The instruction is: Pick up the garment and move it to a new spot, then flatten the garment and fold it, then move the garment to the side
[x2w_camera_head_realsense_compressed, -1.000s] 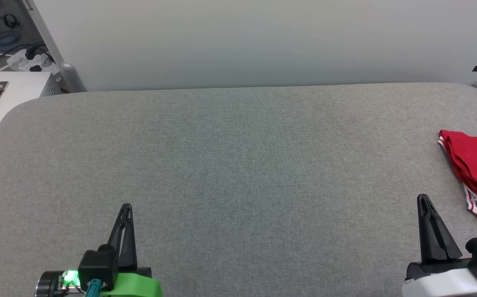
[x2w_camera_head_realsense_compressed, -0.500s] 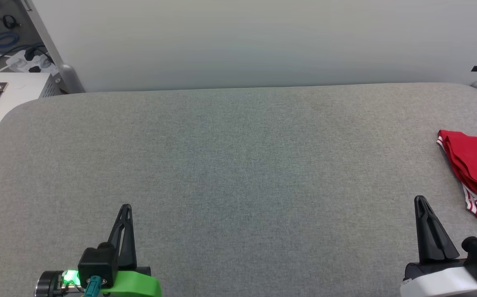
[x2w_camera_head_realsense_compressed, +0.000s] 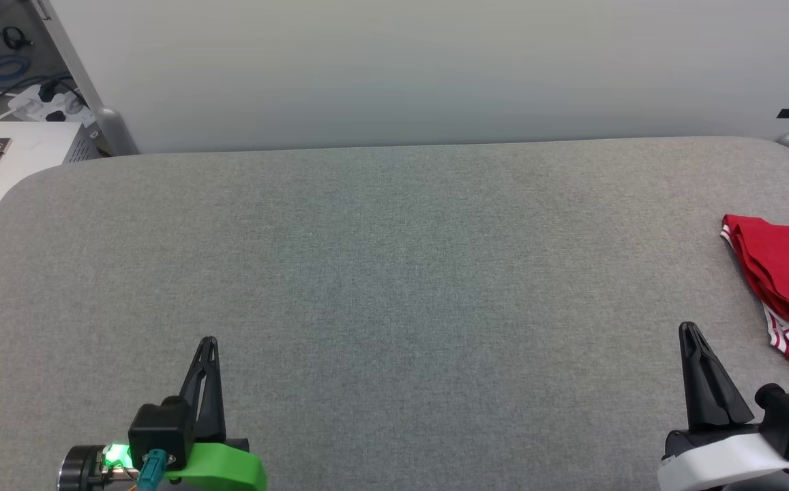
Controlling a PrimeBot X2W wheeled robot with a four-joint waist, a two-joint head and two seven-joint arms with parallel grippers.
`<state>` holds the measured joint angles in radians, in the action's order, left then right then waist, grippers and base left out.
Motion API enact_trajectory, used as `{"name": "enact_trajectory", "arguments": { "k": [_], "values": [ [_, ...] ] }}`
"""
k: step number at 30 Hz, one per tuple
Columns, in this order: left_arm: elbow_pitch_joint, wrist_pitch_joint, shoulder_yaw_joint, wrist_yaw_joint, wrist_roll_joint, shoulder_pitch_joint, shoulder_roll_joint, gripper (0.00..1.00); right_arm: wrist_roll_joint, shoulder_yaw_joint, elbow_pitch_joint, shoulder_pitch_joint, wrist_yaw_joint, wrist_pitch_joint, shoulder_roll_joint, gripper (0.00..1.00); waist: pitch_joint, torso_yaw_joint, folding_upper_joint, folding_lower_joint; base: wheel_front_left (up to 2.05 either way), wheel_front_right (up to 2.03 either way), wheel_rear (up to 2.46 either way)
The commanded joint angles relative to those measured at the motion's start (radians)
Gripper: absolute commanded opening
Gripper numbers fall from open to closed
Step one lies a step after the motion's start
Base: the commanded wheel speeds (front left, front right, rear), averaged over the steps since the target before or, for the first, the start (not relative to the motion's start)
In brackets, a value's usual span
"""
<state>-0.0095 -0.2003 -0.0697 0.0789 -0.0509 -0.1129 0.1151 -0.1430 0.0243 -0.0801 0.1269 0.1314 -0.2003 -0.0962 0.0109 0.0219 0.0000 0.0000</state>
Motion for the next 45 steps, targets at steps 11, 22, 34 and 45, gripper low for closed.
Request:
{"name": "enact_trajectory", "arguments": {
  "k": [11,22,34,45],
  "values": [
    [0.002,0.028,0.011,-0.016,0.014,0.032,-0.014,0.0,0.028,-0.006,0.014,-0.03,0.0,0.027,0.01,0.0,-0.001,-0.003,0.0,0.0,0.0,0.0,0.0],
    [0.003,0.05,0.019,-0.024,0.019,0.042,-0.021,0.0,0.043,-0.008,0.022,-0.043,0.0,0.049,0.014,0.0,-0.003,-0.005,0.0,0.0,0.0,0.0,0.0],
    [0.004,0.074,0.027,-0.033,0.024,0.054,-0.028,0.0,0.059,-0.011,0.031,-0.056,0.0,0.073,0.019,0.0,-0.004,-0.008,0.0,0.0,0.0,0.0,0.0],
    [0.005,0.096,0.034,-0.041,0.029,0.064,-0.034,0.0,0.074,-0.013,0.04,-0.068,0.0,0.095,0.024,0.0,-0.005,-0.01,0.0,0.0,0.0,0.0,0.0]
  ]
}}
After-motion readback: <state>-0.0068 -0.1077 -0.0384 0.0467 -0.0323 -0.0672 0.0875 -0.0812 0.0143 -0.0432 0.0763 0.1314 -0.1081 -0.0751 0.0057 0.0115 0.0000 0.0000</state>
